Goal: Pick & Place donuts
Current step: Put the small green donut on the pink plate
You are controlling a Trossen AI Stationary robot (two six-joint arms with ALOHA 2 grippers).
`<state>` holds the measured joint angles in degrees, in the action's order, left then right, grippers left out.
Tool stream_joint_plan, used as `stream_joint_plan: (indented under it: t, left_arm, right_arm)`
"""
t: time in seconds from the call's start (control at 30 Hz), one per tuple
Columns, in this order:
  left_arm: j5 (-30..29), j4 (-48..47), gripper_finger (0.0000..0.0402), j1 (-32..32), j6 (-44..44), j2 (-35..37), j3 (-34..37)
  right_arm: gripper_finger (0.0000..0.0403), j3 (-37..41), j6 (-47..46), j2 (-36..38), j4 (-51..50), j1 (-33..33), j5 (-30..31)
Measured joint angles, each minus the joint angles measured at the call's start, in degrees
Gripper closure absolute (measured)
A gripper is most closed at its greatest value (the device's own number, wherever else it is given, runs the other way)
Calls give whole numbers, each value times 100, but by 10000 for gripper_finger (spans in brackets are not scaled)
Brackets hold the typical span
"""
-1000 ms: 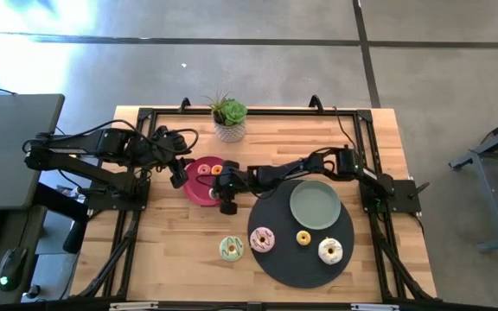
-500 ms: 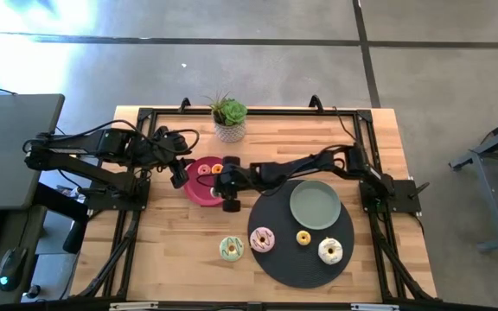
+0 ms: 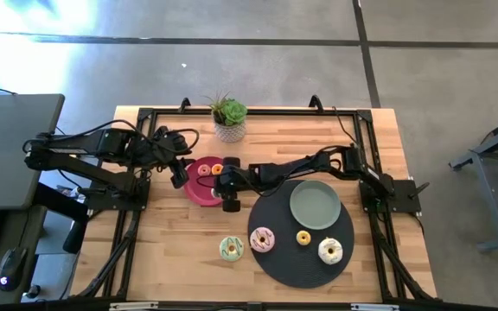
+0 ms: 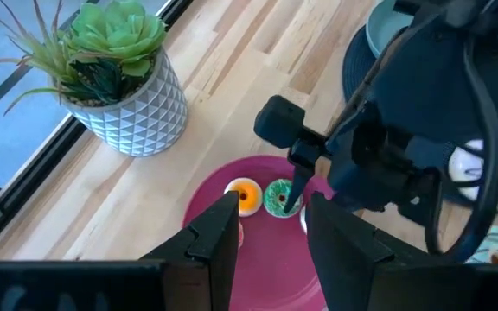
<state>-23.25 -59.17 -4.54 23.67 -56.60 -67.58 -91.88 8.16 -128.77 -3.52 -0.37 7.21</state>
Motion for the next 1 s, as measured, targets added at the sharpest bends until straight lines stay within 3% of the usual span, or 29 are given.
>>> stream_joint_plan:
  t: [0.1, 0.27, 0.47, 0.7, 0.83, 1.0]
  left_arm:
    - [63, 574, 273, 0, 102, -61, 347]
    - [720, 1755, 273, -4, 108, -103, 1577]
    - [168, 2502, 273, 2, 968, -129, 2807]
    - [506, 5481, 273, -1, 1163, -403, 4190]
    - [602, 6479, 273, 0, 1313, -683, 4535]
    - [688, 6504, 273, 2, 1397, -1047, 4569]
  right_arm:
    - [237, 0, 79, 0, 38, -43, -22]
    - [237, 0, -38, -1, 28, -94, 22]
    - [237, -6, -65, 7, -50, -82, -11]
    - [237, 0, -65, 9, 266, -91, -6]
    - [237, 0, -83, 9, 298, -87, -11]
    - [237, 2, -83, 7, 237, -85, -25]
